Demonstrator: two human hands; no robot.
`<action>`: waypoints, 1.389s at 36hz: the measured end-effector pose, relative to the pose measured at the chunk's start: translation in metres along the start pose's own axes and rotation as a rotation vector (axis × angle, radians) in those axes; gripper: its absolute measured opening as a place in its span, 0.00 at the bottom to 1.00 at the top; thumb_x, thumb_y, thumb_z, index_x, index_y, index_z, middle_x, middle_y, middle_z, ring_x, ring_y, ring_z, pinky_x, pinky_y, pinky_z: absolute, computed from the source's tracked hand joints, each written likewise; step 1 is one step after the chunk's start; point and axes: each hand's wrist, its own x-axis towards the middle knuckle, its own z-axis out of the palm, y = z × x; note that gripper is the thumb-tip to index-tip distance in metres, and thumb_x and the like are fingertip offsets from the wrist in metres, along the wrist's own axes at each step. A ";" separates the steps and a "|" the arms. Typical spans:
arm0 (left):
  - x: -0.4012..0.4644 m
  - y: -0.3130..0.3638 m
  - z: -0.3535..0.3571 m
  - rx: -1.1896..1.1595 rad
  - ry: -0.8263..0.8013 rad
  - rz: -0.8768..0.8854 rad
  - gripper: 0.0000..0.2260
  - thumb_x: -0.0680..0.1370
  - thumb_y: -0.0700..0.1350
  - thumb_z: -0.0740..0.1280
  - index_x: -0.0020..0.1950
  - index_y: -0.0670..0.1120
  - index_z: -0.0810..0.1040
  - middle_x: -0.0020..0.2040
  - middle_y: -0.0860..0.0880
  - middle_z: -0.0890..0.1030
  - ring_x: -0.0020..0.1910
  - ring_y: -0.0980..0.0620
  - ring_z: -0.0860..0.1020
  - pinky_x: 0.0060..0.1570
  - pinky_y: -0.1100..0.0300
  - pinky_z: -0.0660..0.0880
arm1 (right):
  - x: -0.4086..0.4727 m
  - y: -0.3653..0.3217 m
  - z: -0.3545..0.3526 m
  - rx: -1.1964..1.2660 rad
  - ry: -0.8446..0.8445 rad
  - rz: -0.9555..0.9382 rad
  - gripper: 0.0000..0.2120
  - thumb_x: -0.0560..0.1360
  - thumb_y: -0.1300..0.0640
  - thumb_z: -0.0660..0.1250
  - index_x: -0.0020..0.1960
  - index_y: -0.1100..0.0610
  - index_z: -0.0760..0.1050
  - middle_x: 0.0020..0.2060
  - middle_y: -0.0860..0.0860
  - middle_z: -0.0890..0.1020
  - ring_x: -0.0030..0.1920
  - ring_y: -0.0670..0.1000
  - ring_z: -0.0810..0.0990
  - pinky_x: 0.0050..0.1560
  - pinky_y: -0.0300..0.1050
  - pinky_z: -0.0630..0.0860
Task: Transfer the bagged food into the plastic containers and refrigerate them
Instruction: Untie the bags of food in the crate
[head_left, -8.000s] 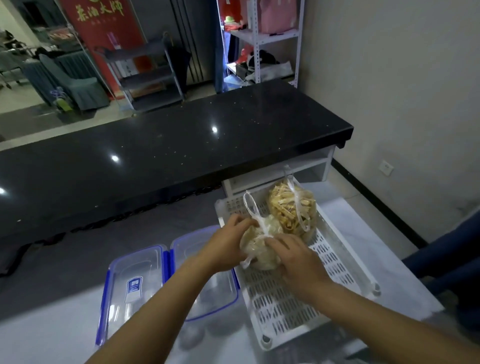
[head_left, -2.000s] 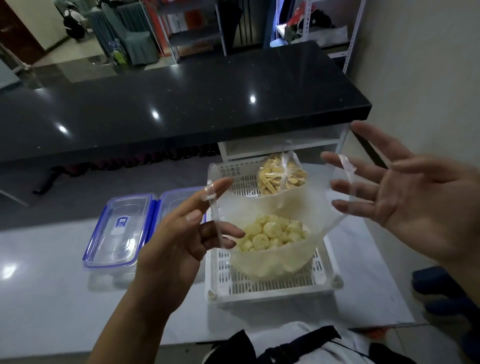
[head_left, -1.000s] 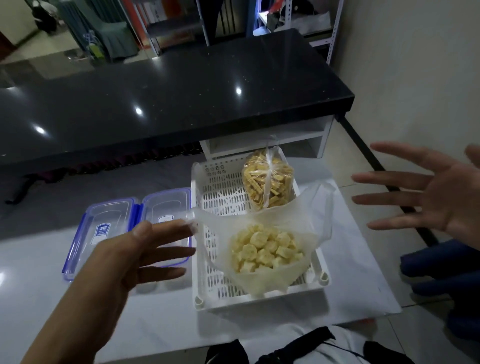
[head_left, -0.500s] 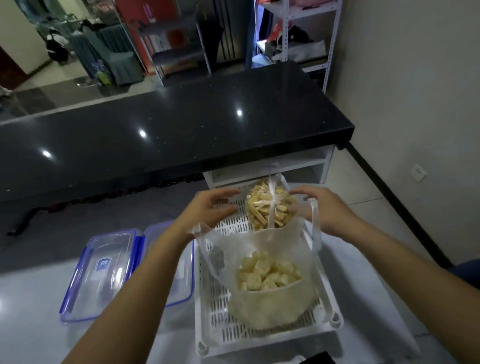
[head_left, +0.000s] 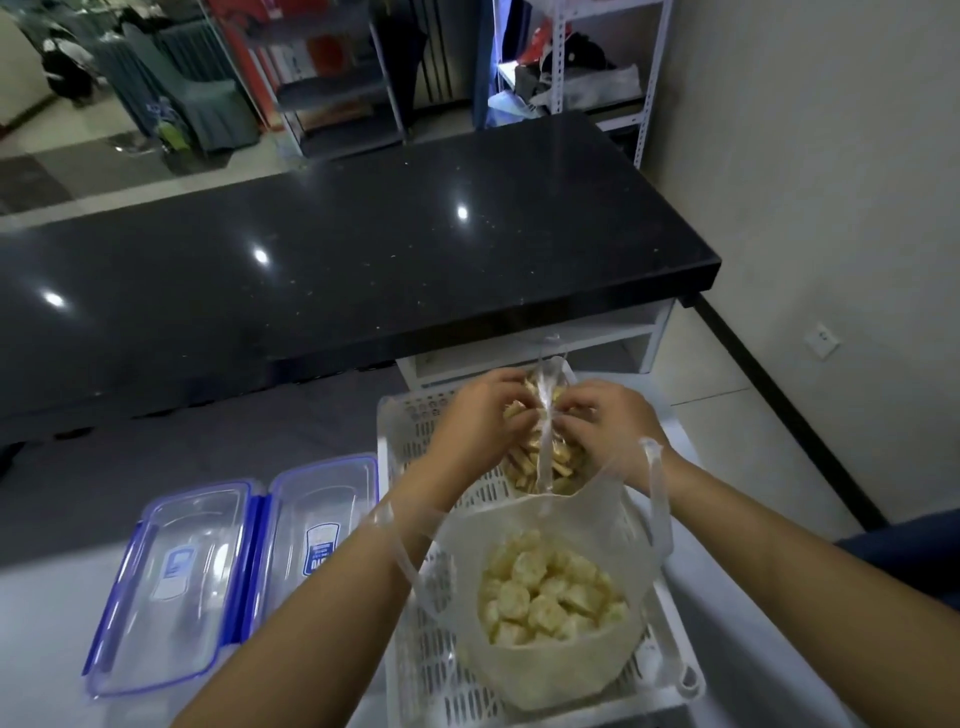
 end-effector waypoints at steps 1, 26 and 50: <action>-0.001 0.001 -0.001 -0.016 0.011 0.003 0.05 0.77 0.45 0.72 0.51 0.50 0.86 0.68 0.54 0.76 0.64 0.53 0.75 0.63 0.48 0.75 | 0.001 0.000 0.000 0.025 0.006 -0.001 0.05 0.76 0.58 0.70 0.50 0.54 0.84 0.48 0.49 0.82 0.48 0.49 0.79 0.51 0.43 0.77; -0.078 -0.001 -0.003 -0.244 0.296 -0.165 0.03 0.74 0.43 0.75 0.44 0.51 0.84 0.47 0.56 0.82 0.47 0.68 0.77 0.48 0.76 0.69 | -0.021 -0.007 0.011 0.212 -0.040 -0.113 0.08 0.79 0.59 0.68 0.56 0.49 0.81 0.60 0.42 0.71 0.62 0.43 0.70 0.63 0.37 0.67; -0.042 0.019 -0.031 0.105 0.124 -0.004 0.06 0.77 0.44 0.73 0.52 0.51 0.86 0.46 0.56 0.85 0.46 0.63 0.80 0.53 0.60 0.79 | -0.040 -0.030 -0.001 0.299 0.187 -0.141 0.13 0.76 0.59 0.72 0.44 0.43 0.72 0.55 0.52 0.73 0.57 0.58 0.75 0.56 0.54 0.76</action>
